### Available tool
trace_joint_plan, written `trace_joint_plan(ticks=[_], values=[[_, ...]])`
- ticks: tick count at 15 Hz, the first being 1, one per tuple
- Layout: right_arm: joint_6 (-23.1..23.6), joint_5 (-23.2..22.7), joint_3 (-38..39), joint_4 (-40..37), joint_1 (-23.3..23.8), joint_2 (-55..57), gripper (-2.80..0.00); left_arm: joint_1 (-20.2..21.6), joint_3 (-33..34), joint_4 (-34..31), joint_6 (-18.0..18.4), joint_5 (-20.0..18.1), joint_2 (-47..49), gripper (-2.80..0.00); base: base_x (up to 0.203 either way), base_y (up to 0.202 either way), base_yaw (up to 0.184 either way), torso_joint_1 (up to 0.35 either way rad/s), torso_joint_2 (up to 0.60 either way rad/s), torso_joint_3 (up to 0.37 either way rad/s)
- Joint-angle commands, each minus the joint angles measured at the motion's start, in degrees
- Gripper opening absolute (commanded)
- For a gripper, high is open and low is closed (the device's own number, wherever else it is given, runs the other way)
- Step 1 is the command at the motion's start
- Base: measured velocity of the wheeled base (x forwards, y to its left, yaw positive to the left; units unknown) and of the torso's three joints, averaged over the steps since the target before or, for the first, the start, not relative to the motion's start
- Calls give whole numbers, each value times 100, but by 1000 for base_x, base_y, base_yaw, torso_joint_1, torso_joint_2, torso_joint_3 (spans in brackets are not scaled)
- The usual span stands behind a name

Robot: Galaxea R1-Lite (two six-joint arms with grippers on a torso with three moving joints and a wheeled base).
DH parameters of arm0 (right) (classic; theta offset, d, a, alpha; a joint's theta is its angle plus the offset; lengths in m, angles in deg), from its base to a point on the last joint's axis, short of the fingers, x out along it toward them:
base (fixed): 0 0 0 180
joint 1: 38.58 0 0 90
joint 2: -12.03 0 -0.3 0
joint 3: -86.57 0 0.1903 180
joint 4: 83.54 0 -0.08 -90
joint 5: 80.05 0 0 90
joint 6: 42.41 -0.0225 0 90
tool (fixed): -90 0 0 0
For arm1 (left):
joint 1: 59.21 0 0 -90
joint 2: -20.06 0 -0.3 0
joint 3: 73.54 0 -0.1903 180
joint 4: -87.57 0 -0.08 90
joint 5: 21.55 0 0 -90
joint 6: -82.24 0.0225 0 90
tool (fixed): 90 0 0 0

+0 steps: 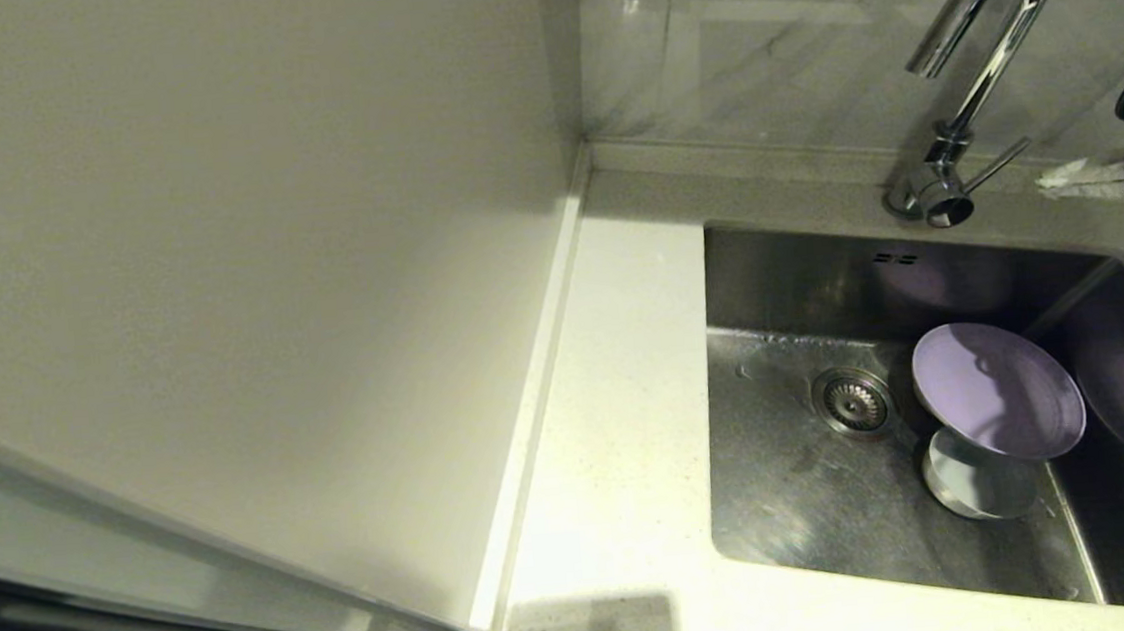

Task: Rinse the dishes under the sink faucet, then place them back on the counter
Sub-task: Turn on the faucet

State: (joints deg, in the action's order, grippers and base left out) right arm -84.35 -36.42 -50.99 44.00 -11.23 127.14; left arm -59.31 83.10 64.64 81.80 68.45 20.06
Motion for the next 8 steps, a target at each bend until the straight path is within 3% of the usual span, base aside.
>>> trace_joint_plan(ticks=[1,8], values=[[-96,-113,3,147,178,74,-280,1,18,0,0,0,0,-280,0,0,0,0,0,0],[-1201,-281,3,1741,392,327,-280,1,18,0,0,0,0,-280,0,0,0,0,0,0]])
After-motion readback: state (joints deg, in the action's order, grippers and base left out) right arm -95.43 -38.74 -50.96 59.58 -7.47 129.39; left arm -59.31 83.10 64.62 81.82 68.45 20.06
